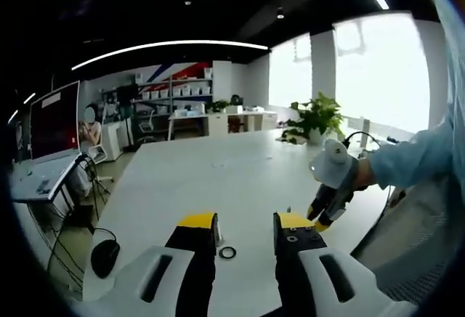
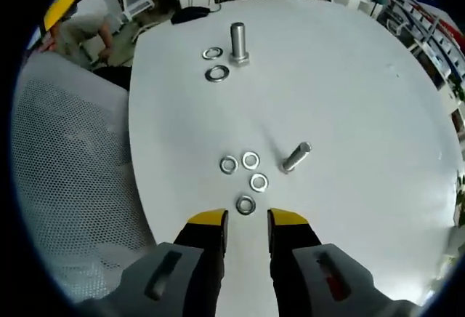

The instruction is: Place the washer onto the threaded stud by aligning its center hole with the stud, sliding it down to the base, and recovering from edge contact or off-axis alignment until the washer reaches the visible bottom stop.

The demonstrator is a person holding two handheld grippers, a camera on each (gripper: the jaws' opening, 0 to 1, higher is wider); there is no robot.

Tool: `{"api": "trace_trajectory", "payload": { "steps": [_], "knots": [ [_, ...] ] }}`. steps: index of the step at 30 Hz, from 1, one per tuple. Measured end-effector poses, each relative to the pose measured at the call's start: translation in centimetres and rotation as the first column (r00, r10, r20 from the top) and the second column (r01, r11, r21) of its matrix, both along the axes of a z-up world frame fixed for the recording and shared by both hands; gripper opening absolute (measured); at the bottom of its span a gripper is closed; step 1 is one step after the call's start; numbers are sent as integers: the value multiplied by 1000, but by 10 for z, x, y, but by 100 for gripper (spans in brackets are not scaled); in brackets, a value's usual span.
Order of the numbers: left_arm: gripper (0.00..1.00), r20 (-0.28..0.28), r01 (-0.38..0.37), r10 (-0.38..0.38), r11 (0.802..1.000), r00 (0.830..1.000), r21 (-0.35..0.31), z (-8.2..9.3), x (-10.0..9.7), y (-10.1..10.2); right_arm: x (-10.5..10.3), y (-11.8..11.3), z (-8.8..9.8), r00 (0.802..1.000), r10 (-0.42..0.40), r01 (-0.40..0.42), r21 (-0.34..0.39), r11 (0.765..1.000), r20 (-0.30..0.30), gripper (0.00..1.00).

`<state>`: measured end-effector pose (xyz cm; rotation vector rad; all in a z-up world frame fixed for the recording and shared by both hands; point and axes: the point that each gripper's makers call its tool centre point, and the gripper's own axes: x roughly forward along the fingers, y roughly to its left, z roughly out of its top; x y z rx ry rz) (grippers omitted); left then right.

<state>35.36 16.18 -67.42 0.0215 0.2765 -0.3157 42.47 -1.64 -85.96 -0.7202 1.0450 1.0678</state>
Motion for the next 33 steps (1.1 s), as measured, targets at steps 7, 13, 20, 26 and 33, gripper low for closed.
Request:
{"api": "trace_trajectory", "payload": {
  "steps": [7, 13, 20, 26, 33],
  "knots": [
    [29, 3, 35, -35, 999, 999, 5, 0, -1, -5, 5, 0, -5, 1000, -20, 20, 13, 1000, 0, 23],
    [34, -50, 77, -78, 997, 996, -25, -8, -2, -11, 0, 3, -10, 1000, -22, 22, 16, 1000, -16, 23],
    [35, -52, 121, -122, 992, 991, -25, -8, -2, -18, -4, 7, -15, 1000, 17, -17, -1, 1000, 3, 23],
    [35, -59, 119, -121, 992, 991, -37, -9, -3, -17, -2, 6, -17, 1000, 8, -8, -9, 1000, 10, 23],
    [36, -52, 128, -129, 991, 990, -25, -9, -4, -18, -1, 6, -17, 1000, 9, -9, -5, 1000, 13, 22]
  ]
}}
